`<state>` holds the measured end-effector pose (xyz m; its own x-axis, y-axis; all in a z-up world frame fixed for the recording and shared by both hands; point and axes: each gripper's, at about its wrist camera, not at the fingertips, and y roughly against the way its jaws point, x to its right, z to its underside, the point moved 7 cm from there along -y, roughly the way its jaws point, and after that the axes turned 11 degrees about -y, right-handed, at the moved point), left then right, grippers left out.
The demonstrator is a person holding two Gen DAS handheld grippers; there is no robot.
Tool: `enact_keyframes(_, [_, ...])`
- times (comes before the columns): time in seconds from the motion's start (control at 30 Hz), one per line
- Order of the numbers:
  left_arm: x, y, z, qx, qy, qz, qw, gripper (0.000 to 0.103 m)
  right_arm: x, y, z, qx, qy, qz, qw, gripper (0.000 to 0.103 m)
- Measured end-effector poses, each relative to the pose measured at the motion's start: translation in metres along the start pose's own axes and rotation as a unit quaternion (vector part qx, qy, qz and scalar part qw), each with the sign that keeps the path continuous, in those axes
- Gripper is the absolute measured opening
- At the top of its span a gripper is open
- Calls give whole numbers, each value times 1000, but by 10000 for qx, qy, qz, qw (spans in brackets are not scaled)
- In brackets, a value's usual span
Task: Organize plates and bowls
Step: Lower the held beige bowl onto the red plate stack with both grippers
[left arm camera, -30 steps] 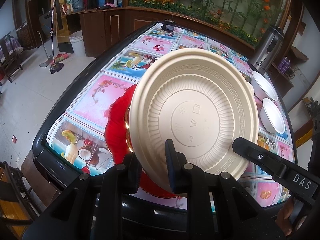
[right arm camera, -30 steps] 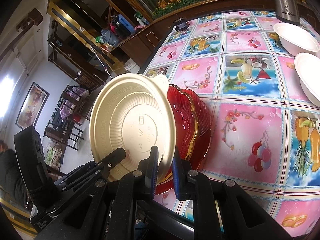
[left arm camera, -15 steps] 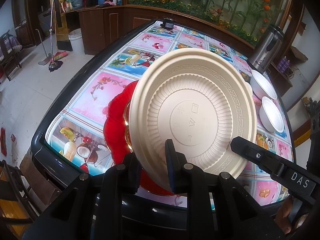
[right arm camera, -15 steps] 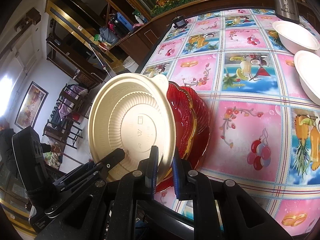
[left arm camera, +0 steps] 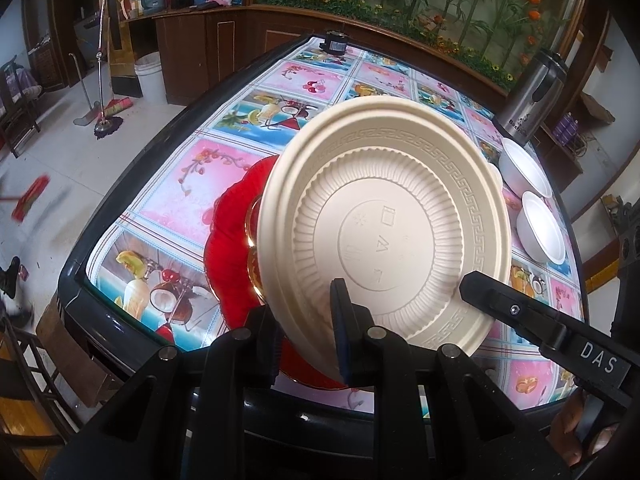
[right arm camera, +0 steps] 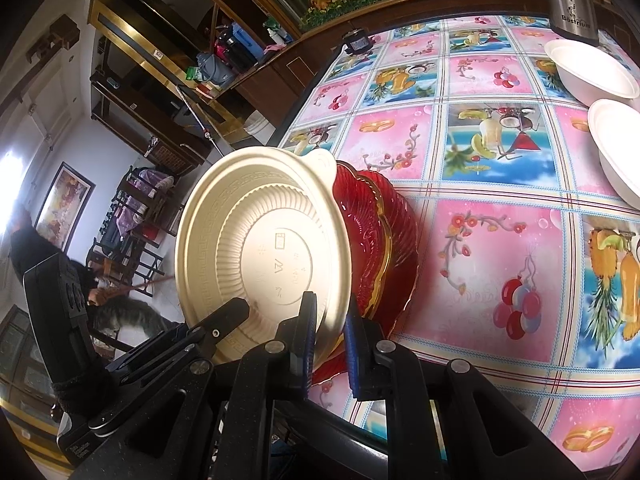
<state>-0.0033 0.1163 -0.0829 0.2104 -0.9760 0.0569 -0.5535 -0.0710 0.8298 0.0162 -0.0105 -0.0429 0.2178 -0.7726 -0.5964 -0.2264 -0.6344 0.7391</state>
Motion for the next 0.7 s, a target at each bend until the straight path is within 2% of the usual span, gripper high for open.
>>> enact_keyframes(0.37, [-3, -6, -9, -238, 147, 316, 9991, 19, -3, 3, -8, 28, -9, 32, 10000, 13])
enact_keyframes(0.7, [-9, -21, -6, -507, 289, 413, 9974, 19, 1, -14, -12, -205, -154, 53, 9997, 14])
